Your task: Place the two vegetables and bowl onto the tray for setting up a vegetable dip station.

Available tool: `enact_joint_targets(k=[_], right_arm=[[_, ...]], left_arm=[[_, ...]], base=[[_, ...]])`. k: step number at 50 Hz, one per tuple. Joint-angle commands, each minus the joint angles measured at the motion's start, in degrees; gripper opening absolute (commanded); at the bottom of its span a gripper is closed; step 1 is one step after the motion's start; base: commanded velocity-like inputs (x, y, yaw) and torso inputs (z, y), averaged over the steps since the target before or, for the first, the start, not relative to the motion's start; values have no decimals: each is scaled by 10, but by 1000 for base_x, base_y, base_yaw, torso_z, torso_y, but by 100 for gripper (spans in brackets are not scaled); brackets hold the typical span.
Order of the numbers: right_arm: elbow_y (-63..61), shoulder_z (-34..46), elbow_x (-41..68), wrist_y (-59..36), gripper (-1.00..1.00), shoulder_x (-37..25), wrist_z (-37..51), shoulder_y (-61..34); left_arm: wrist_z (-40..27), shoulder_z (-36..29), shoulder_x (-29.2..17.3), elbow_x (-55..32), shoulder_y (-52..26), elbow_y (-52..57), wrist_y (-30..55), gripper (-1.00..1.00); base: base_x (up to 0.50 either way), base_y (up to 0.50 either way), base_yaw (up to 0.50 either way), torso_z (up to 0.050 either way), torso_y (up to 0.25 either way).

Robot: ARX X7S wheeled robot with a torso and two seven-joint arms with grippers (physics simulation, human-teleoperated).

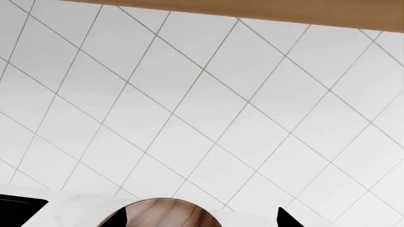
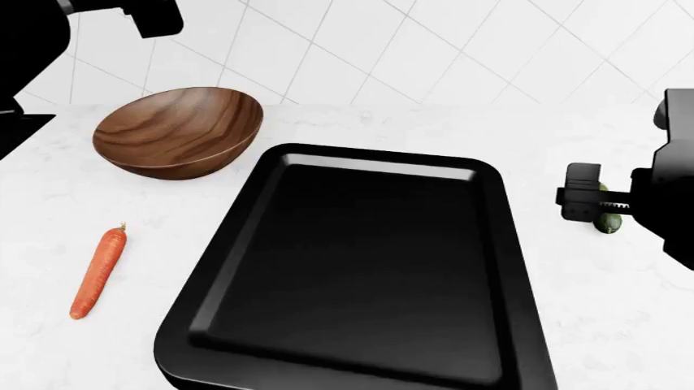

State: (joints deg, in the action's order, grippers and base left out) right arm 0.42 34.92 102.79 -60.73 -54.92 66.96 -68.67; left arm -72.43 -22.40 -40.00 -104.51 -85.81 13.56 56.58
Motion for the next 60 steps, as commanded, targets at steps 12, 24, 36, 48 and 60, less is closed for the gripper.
enact_joint_targets(k=[12,24,36,48,60], right_arm=[[124,36,-97,17,100,58,-96,-22],[159,54,-123,16,100,68,-117,-22],[174,70,-137,7,100,72,-127,-24],[171,73,-135,16,100,69,-130,2],[168,74,-133,22,100,61,-128,23]], left_arm=[[3,-6,-1,1,-1,1,-2,100],[4,-8,-2,1,-1,1,-4,100],[2,-10,-3,-2,-2,2,-5,100],[5,-12,-4,1,-2,2,-7,100],[5,-15,-4,0,-4,3,-8,100]], base=[[0,0,0,0,0],[0,0,0,0,0],[0,0,0,0,0],[0,0,0,0,0],[0,0,0,0,0]])
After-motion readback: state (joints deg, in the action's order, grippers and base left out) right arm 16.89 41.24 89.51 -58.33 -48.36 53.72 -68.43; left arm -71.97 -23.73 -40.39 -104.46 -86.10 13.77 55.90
